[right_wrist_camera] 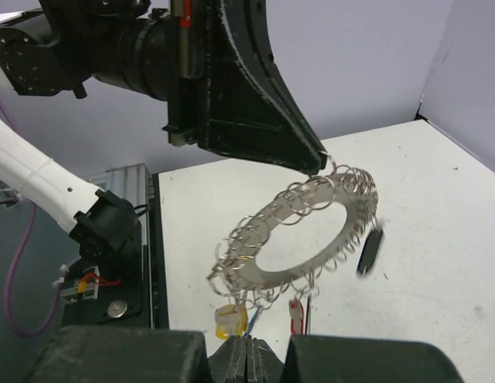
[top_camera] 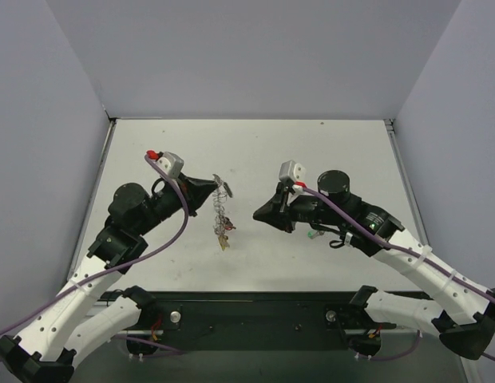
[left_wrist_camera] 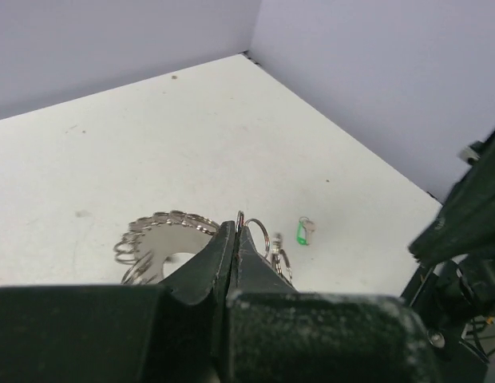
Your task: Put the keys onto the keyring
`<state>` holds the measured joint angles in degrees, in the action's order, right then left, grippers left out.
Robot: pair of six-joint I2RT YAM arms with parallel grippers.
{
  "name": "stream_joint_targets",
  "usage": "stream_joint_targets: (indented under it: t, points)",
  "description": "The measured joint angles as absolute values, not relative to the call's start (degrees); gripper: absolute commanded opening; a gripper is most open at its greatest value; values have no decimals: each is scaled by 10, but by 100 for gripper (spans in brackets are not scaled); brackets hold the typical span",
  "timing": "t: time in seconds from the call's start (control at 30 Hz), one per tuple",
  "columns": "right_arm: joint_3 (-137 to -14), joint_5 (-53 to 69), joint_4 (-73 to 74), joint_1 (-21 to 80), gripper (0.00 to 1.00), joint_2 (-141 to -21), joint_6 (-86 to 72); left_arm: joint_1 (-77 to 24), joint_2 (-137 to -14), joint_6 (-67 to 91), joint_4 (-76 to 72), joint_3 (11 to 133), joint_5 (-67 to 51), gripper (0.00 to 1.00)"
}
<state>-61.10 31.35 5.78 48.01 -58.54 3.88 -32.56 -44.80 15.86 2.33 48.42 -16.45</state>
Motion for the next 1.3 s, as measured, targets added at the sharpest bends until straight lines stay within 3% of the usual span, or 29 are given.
stream_joint_targets:
  t: [0.13,0.2,0.23,0.3,0.4,0.67,0.9,1.23,1.3]
  points:
    - [-611,320,85,480,2,-565,53,-325,-451,158,25,484,-113,0]
    - [-611,321,93,480,15,-565,57,-325,-453,152,24,484,-114,0]
    - [-611,321,98,478,29,-566,59,-325,-455,146,23,484,-120,0]
    - [-611,319,104,474,42,-568,60,-325,-456,136,19,483,-144,0]
    - [-611,319,105,460,48,-570,58,-324,-455,114,-4,476,-194,0]
    - [-623,352,90,422,52,-570,50,-325,-451,44,-51,457,-382,0]
    - [-648,398,69,413,62,-576,46,-325,-452,-1,-71,456,-501,0]
    - [-669,513,53,411,61,-634,16,-325,-453,-4,-99,452,-523,0]
    - [-669,519,49,413,56,-639,10,-325,-453,-3,-105,451,-521,0]
